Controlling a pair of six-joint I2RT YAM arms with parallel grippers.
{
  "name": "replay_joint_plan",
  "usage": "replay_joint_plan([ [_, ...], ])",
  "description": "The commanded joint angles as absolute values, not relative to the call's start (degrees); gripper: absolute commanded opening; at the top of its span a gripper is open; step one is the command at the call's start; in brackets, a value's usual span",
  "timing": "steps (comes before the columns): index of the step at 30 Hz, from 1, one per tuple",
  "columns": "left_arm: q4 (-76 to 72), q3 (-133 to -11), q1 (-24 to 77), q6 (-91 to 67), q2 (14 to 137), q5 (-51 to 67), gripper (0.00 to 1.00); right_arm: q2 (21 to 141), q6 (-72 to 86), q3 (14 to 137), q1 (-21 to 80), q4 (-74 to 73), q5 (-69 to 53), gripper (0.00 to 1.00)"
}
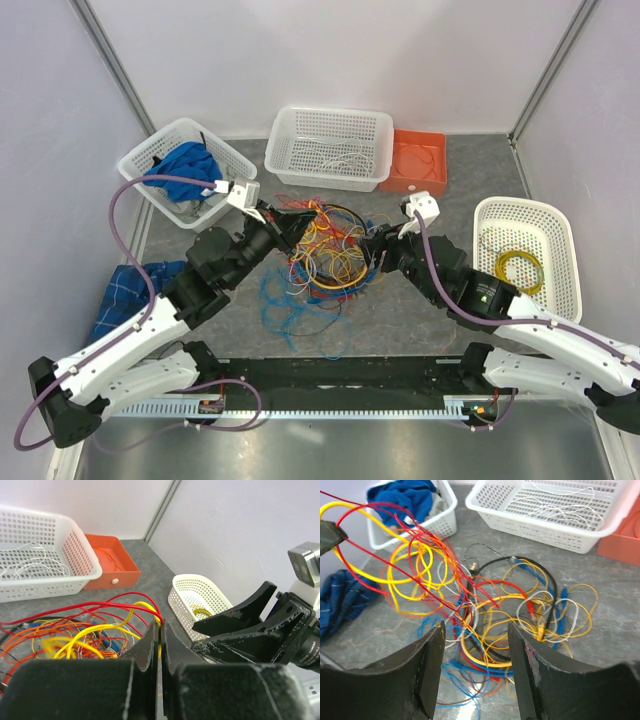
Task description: Untangle the cables
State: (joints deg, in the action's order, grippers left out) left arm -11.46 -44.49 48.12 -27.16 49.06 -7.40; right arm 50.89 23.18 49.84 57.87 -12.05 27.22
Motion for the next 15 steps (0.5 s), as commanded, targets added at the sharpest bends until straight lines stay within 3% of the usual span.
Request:
replay_joint_plan([
  [1, -6.2, -48.9, 48.2, -22.6, 50.0, -8.4, 0.02, 51.4, 24.7, 49.7, 57.8, -6.1, 22.6, 0.60],
  [15, -6.5, -49.0, 48.2, -24.0, 51.5, -4.2, 0.02, 60.8, 25.1, 53.1, 57.9, 9.7, 13.4, 0.54],
])
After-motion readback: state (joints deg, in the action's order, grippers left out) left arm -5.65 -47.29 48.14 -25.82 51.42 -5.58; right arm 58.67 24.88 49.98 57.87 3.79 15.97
